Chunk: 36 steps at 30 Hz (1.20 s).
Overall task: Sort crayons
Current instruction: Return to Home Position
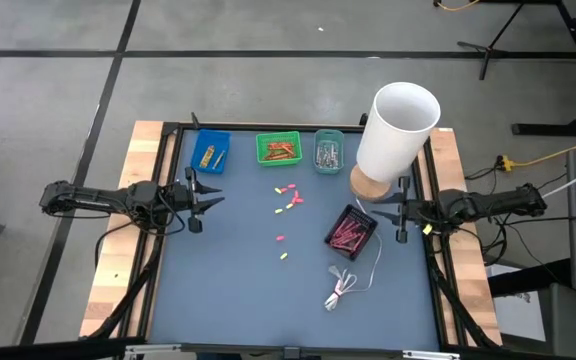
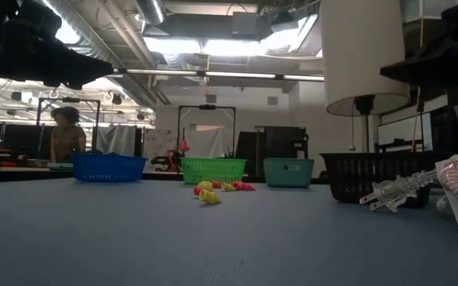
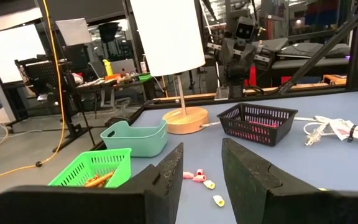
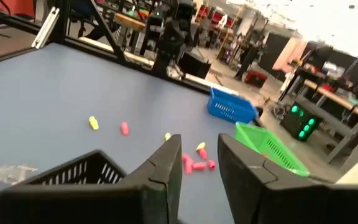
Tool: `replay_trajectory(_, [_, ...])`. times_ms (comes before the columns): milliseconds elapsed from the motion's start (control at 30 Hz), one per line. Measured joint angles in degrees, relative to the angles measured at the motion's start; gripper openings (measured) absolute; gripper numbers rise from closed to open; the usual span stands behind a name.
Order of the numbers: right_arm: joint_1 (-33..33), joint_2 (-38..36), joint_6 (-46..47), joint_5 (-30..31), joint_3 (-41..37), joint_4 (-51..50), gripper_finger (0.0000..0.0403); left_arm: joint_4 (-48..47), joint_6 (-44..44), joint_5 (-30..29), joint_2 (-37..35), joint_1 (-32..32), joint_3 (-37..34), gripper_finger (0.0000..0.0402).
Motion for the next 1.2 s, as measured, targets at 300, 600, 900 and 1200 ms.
replay_trajectory(300, [0.0,0.4,2.0,-0.5,-5.4,8.1,0.0103,0.0,0.0,0.0,0.0,0.0,0.0,0.0096])
replay_trajectory(600, [0.0,0.4,0.4,-0.4,-5.8,10.3,0.0103,0.0,0.0,0.0,0.0,0.0,0.0,0.0096])
replay_trajectory(900, [-7.8,0.4,-0.6,-0.7,-5.8,10.2,0.0103,0.0,0.0,0.0,0.0,0.0,0.0,0.0096])
replay_trajectory(1200, [-16.2,0.6,2.5,-12.7,-5.8,6.9,0.0103,0.0,0.0,0.0,0.0,0.0,0.0,0.0096])
